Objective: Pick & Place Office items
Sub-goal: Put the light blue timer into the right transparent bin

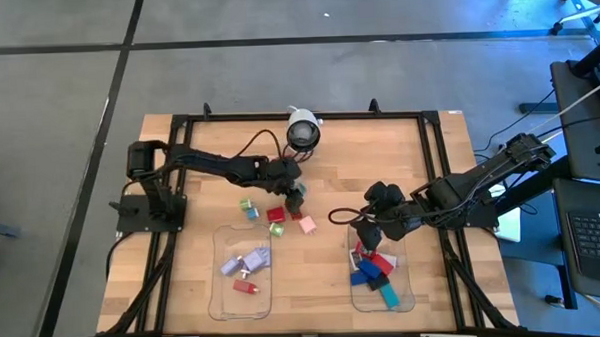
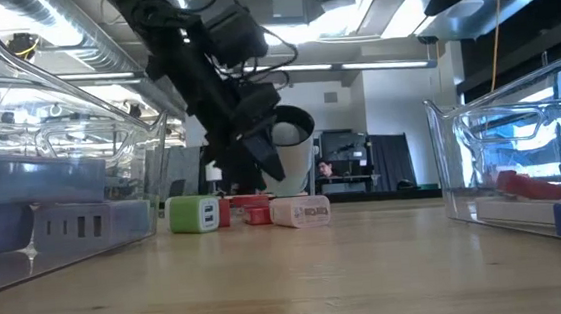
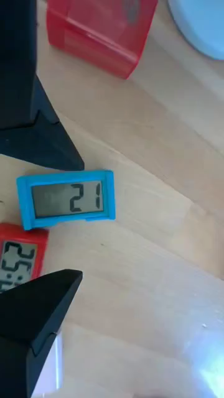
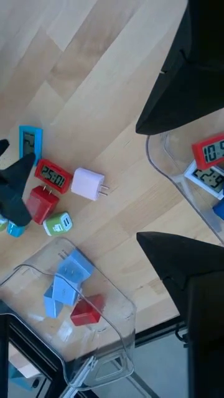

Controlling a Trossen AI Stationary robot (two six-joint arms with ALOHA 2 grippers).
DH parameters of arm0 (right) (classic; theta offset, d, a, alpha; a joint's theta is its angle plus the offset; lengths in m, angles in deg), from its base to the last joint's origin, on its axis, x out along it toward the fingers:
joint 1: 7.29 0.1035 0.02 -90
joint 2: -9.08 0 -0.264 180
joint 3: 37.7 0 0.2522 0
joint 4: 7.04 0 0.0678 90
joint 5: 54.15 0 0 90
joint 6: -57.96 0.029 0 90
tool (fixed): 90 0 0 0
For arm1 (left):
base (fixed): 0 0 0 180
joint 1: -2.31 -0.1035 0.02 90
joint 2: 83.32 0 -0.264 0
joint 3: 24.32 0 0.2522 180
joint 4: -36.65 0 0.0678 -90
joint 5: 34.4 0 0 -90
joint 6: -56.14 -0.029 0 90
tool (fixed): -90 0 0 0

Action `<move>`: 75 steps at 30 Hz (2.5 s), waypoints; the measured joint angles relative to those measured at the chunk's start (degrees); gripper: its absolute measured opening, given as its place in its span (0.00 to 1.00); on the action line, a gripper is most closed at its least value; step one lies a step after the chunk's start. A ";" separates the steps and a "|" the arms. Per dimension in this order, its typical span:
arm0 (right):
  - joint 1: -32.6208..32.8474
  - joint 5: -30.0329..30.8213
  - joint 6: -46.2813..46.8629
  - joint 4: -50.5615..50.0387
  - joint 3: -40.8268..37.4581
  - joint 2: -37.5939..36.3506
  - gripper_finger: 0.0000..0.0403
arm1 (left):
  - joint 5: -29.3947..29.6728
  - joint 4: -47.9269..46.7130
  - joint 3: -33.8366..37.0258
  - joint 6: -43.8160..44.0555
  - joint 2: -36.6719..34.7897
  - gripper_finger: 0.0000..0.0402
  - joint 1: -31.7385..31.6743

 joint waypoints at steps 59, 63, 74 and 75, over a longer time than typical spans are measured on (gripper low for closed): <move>-2.10 3.17 4.57 1.54 0.00 0.00 0.68 | 22.13 4.44 -0.07 -9.92 -8.03 0.32 8.47; -3.81 3.15 5.50 7.69 0.00 0.00 0.68 | 24.44 6.25 -0.15 -13.68 -12.52 0.33 12.34; -11.19 -8.42 1.17 27.07 0.00 -0.02 0.68 | 33.32 10.64 -0.15 -21.84 -16.47 0.33 22.65; -11.63 -8.89 1.34 27.23 0.00 -0.02 0.68 | 33.34 12.32 -0.15 -22.71 -16.47 0.33 23.32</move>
